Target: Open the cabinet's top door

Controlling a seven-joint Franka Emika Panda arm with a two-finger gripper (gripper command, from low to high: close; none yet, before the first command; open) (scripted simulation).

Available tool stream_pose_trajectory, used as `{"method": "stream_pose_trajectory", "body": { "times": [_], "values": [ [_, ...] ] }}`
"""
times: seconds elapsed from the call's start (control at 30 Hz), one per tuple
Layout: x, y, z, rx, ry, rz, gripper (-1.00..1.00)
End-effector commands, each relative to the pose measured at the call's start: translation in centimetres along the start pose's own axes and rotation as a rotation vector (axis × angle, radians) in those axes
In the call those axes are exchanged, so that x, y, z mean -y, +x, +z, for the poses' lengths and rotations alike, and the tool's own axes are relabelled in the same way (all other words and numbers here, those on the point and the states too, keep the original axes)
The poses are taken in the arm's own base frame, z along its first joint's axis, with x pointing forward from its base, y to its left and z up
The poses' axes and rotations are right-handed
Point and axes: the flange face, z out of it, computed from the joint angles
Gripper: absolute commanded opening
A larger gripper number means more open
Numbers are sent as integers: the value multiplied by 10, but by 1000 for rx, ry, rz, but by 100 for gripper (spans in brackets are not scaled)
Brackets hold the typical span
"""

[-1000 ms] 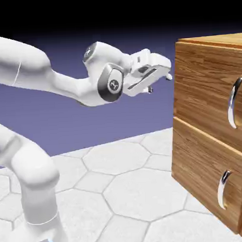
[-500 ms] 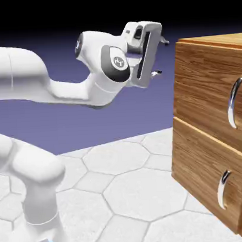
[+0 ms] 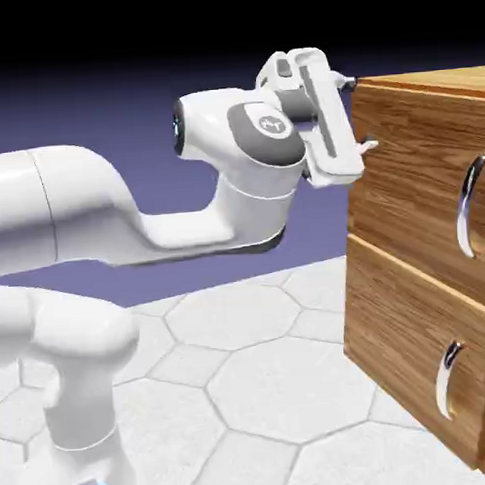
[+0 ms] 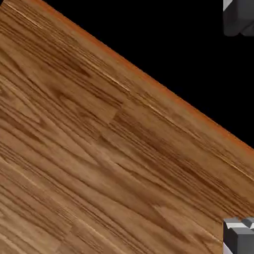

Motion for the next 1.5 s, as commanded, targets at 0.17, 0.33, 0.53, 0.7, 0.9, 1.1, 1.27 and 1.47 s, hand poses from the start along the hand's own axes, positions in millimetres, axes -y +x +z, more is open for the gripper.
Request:
{"method": "stream_pose_trajectory", "body": {
  "times": [0.17, 0.33, 0.53, 0.7, 0.9, 1.1, 1.27, 1.47],
  "values": [
    [32, -36, 17, 13, -28, -273, 0],
    [69, -64, 37, 25, -33, -502, 0],
    [127, -92, 64, 27, -20, -782, 0],
    [131, -95, 100, 26, -18, -808, 0],
    [132, -88, 104, 64, -2, -808, -100],
    [134, -67, 67, 174, 40, -804, -100],
    [134, -65, 64, 182, 45, -804, -100],
    [134, -44, 35, 274, 82, -800, -100]
  ]
}}
